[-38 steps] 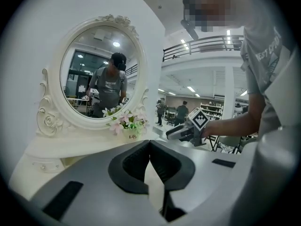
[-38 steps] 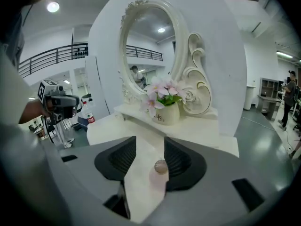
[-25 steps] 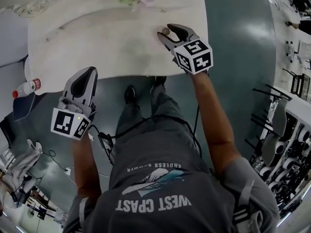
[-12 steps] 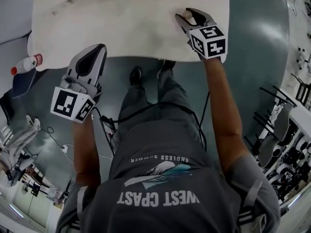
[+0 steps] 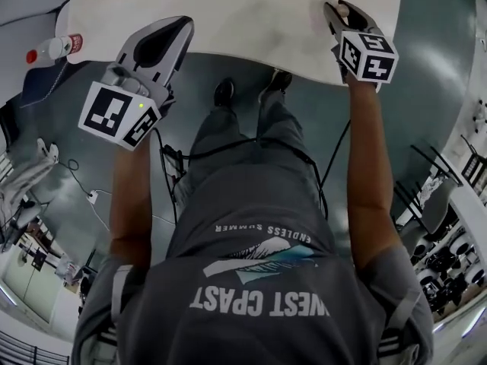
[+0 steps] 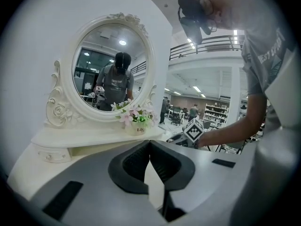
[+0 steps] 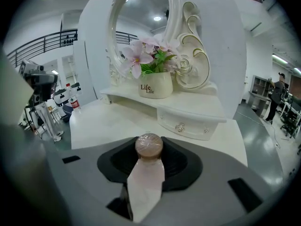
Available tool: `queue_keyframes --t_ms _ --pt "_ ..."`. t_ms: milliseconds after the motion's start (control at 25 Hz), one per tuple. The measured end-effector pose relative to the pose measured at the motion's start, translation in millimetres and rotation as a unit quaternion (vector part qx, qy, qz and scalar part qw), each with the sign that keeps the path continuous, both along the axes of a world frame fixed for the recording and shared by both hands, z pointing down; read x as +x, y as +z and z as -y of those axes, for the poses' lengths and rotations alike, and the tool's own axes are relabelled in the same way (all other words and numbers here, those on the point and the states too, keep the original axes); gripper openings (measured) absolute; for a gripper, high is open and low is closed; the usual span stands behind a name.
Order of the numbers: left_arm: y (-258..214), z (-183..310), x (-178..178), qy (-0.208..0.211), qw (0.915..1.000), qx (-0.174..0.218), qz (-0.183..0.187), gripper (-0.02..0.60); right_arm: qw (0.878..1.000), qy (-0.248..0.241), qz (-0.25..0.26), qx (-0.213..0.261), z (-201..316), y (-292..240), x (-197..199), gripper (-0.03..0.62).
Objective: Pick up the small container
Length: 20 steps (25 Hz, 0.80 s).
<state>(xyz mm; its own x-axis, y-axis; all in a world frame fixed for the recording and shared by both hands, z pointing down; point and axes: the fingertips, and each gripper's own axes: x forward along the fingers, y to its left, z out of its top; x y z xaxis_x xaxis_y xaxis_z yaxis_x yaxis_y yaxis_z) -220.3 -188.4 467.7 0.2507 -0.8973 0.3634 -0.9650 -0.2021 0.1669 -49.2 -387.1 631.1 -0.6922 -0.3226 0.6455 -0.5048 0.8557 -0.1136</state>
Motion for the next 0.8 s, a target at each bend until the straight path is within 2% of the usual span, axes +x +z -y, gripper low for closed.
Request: queue_keyframes --t_ms 360,800 --pt "-16.9 -4.8 -18.1 0.009 0.9997 0.024 0.005 0.017 0.999 0.016 0.015 0.026 -7.4 -39.8 -4.1 0.155" --pt "-39.6 0.2 -32.8 0.027 0.9984 0.049 0.012 0.017 0.997 0.009 0.037 0.07 -13.5 -109.3 -19.2 0.155"
